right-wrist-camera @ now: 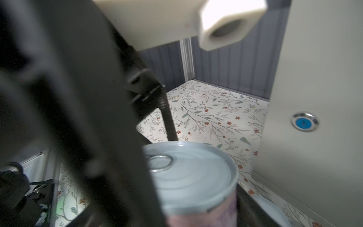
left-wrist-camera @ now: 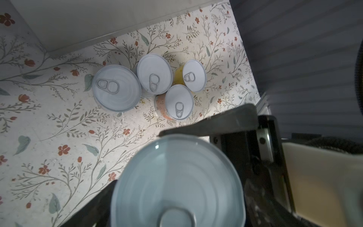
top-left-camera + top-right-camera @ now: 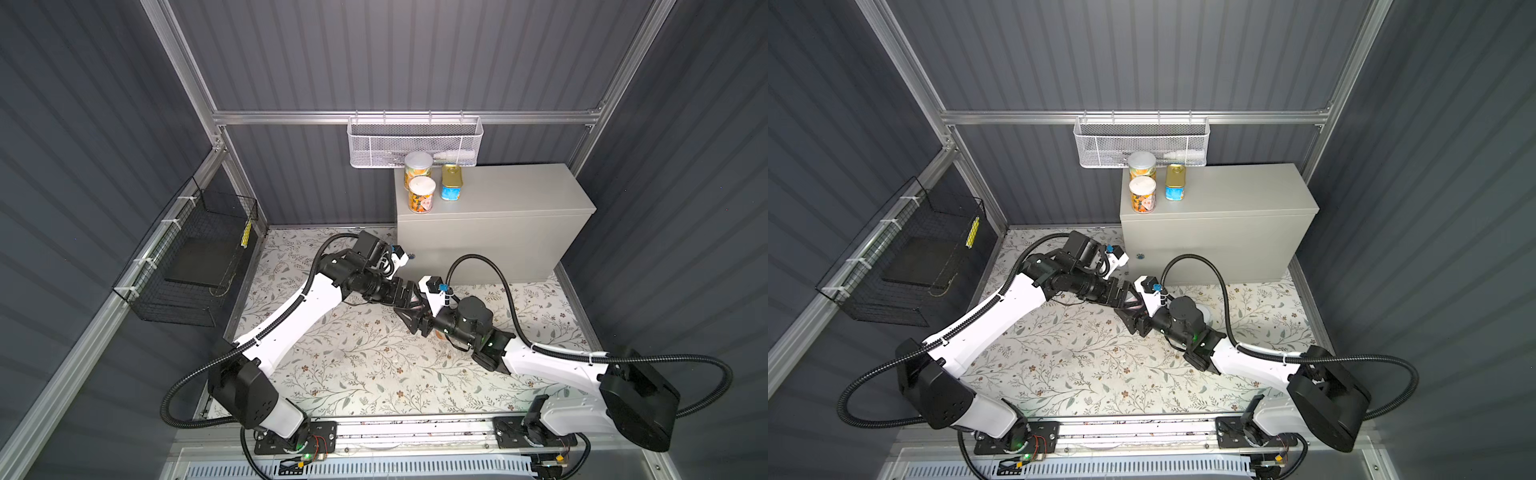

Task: Place and organize the canned foods onto the counter
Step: 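Grasp the pink can with the right gripper and open the left gripper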

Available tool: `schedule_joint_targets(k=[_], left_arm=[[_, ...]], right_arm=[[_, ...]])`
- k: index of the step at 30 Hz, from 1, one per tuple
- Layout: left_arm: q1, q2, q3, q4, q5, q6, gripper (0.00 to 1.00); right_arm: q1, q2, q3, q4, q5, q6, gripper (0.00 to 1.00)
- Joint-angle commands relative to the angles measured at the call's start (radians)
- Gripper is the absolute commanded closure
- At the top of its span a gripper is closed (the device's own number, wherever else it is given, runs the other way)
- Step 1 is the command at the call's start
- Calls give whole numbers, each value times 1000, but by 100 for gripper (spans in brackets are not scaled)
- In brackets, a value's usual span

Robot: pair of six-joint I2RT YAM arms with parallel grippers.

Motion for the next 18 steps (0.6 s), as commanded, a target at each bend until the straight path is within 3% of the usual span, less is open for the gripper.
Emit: schedule_joint_targets(k=[1,12,18], left_arm=[[4,15,8,-36,-29,24,0],[10,-33,1,-27,-112,31,0],[16,-119,-117,80,-200,22,0]], right_arm=[[-4,-37,-8,71,68,20,36],[-6,-90,-39,25,159,18,36],[-6,-183,-78,-34,223,33,35]])
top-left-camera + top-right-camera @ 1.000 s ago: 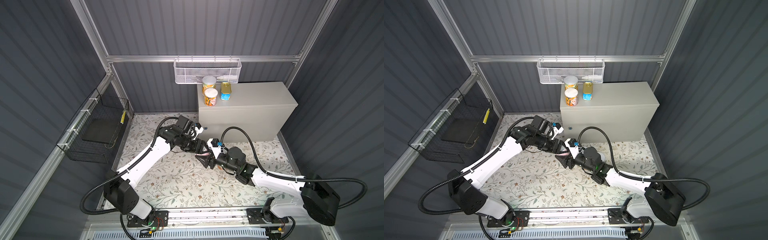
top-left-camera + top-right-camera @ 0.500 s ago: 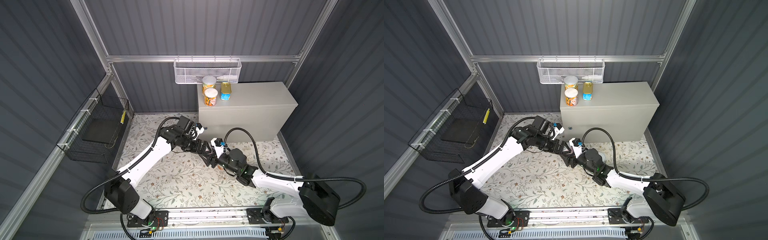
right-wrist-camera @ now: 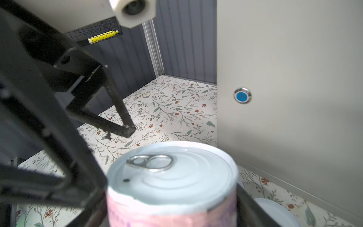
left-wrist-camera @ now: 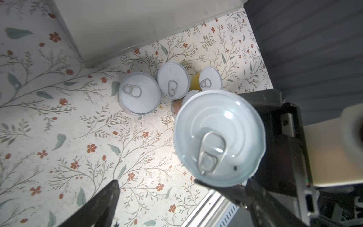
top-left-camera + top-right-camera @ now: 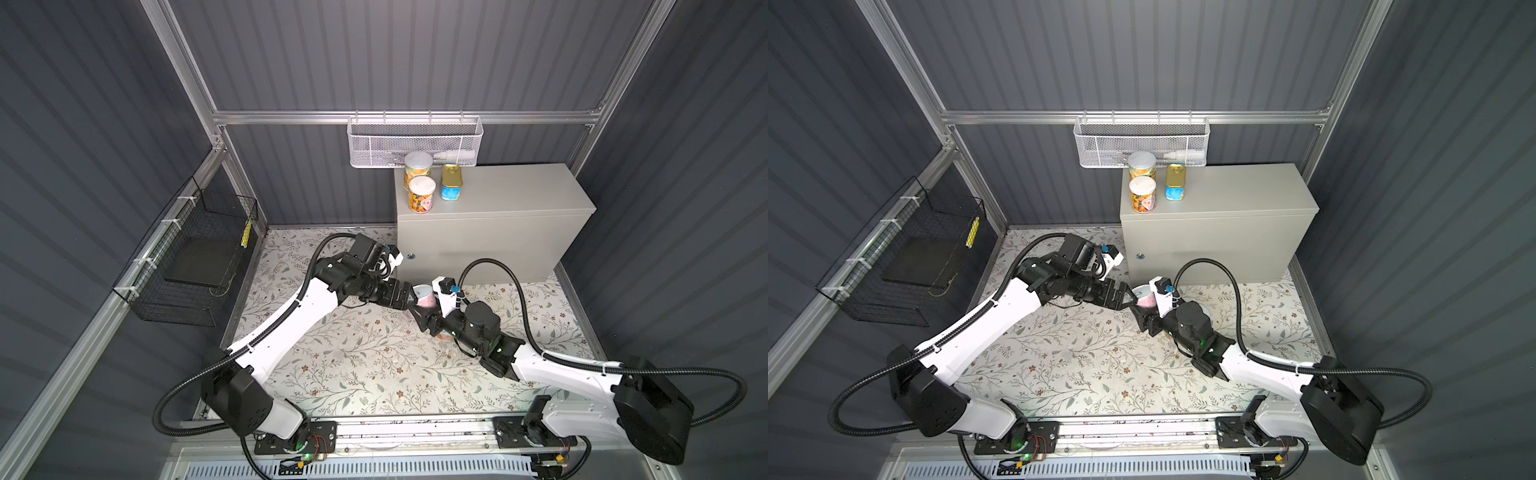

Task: Place and organize the canned foods onto the counter
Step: 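Grasp the pink can with the right gripper and open the left gripper, then lift the pink can to the cabinet top with the right gripper while the left withdraws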

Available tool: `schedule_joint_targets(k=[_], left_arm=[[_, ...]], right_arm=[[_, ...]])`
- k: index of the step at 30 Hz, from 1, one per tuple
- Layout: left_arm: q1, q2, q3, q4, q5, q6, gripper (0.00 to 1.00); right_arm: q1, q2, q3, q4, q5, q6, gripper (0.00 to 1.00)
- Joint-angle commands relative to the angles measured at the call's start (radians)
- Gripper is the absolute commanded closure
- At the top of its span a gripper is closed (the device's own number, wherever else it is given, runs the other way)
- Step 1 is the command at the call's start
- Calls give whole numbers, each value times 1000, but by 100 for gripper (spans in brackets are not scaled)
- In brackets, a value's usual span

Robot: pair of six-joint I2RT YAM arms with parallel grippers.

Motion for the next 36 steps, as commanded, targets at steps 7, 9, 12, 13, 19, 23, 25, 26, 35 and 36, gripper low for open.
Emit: schedule_joint_targets(k=[7,9,12,13,19,23,25,26,35,36], left_arm=[[17,-126,-220,219,-82,1,0],[16,-178,-305,319,-106,12,0],[23,-232,-360,379,-154,-4,0],[23,-238,-350,368,-157,6,0],[23,-328,-485,523,-183,-121,0],[23,-355,-610,653,-296,-144,0],[23,-355,-657,709,-349,-137,0],[23,-353,-684,752,-360,-126,0],[23,-240,-835,1111,-340,44,0],[23,-222,-851,1142,-321,53,0]], right_arm=[[0,-235,-14,-143,108,15,35],[-1,-286,-11,-205,123,17,35],[-1,-353,-9,-290,154,33,35],[-1,-374,-10,-307,159,38,35],[-1,-461,-8,-390,203,63,34],[-3,-498,19,-450,217,78,35],[-3,-505,47,-494,208,75,34],[-3,-507,71,-531,203,70,34],[-7,-480,227,-688,136,72,33],[-9,-472,241,-691,138,73,33]])
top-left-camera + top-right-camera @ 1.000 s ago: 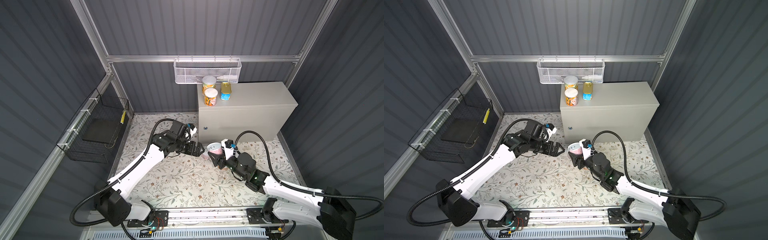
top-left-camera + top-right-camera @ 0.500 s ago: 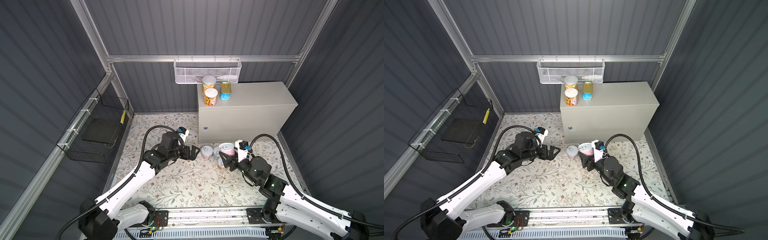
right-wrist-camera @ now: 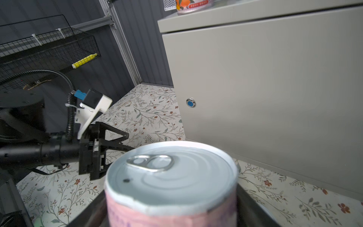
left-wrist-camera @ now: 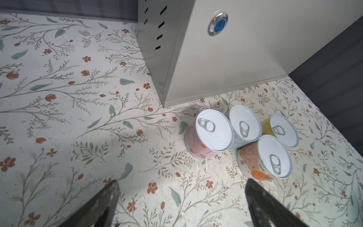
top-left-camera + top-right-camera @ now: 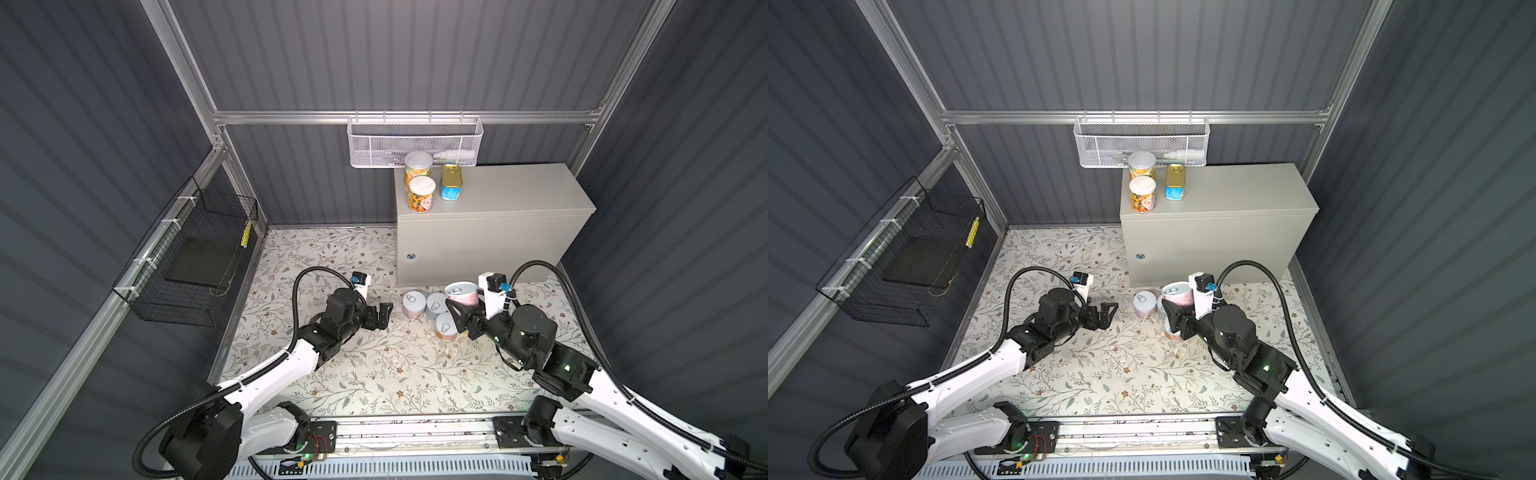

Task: Place and organize the canned foods onto the counter
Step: 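Lift the pink can to the cabinet top with the right gripper while the left withdraws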

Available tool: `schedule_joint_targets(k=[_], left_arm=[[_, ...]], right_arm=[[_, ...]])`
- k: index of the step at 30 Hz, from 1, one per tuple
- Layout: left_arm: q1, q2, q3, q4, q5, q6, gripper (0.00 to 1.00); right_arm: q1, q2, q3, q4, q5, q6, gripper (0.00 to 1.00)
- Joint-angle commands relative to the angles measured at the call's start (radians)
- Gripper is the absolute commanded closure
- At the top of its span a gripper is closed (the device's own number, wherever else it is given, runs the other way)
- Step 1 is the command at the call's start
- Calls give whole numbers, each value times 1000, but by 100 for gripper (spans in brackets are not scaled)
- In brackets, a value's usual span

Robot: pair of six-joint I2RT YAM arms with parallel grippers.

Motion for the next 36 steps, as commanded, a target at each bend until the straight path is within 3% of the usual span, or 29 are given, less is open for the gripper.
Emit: schedule_joint_targets(k=[1,7,16,27,36], left_arm=[[5,49,-58,191,37,73,0],[5,81,-163,371,94,35,0],[5,104,-154,333,56,9,0],[6,113,-139,311,64,-1,0],[5,122,-130,292,55,-8,0]], right_arm=[[-6,9,73,8,-23,9,33],[-27,84,209,-12,-48,-32,33],[-114,241,401,56,-109,-49,33],[-334,387,640,134,-247,-71,32],[-378,608,810,193,-299,-167,32]])
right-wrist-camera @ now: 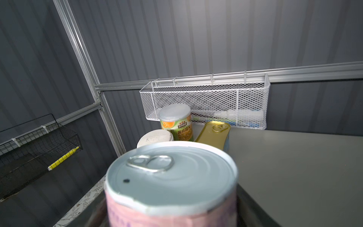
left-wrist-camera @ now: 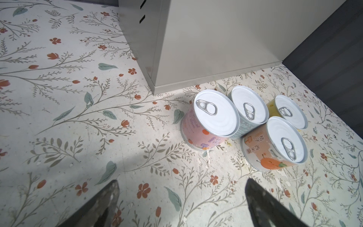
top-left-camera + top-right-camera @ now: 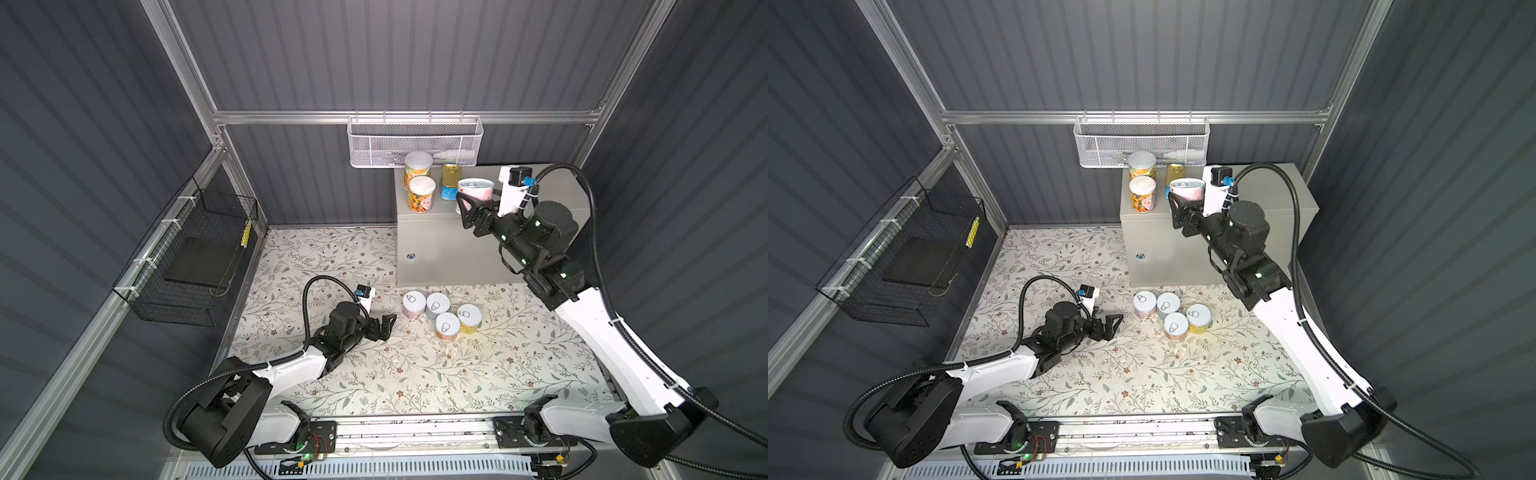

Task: Place and organize the canned foods onto the counter
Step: 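Lower the pink can beside the peach can and open the right gripper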

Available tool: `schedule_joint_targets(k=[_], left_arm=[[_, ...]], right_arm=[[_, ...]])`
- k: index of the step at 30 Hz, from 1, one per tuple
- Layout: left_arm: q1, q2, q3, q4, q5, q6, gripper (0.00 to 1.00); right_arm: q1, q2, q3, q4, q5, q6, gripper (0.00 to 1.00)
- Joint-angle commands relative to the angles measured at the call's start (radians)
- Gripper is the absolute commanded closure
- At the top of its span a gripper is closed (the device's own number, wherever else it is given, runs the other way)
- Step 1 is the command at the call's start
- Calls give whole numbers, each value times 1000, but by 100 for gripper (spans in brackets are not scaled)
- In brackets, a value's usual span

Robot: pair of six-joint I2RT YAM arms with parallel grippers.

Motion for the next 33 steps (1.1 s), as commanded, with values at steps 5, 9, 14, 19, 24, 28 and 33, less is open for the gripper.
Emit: schedule_joint_targets(k=[5,9,14,19,24,28,33], left_arm=[[5,25,45,-25,0,-15,0],[5,35,53,-36,7,-20,0],[5,47,58,-36,10,-26,0],[5,57,59,-34,14,-27,0],[5,60,61,-35,11,-28,0],[5,68,63,-36,13,-32,0],[5,88,67,-30,17,-37,0]], right_arm=[[-1,136,123,118,-39,-90,32],[-3,186,135,157,-41,-91,31],[-3,211,128,194,-24,-65,31],[-2,228,102,233,57,-78,31],[-3,236,66,280,95,-92,31],[-4,258,70,288,106,-108,31],[-5,279,70,303,113,-105,30]])
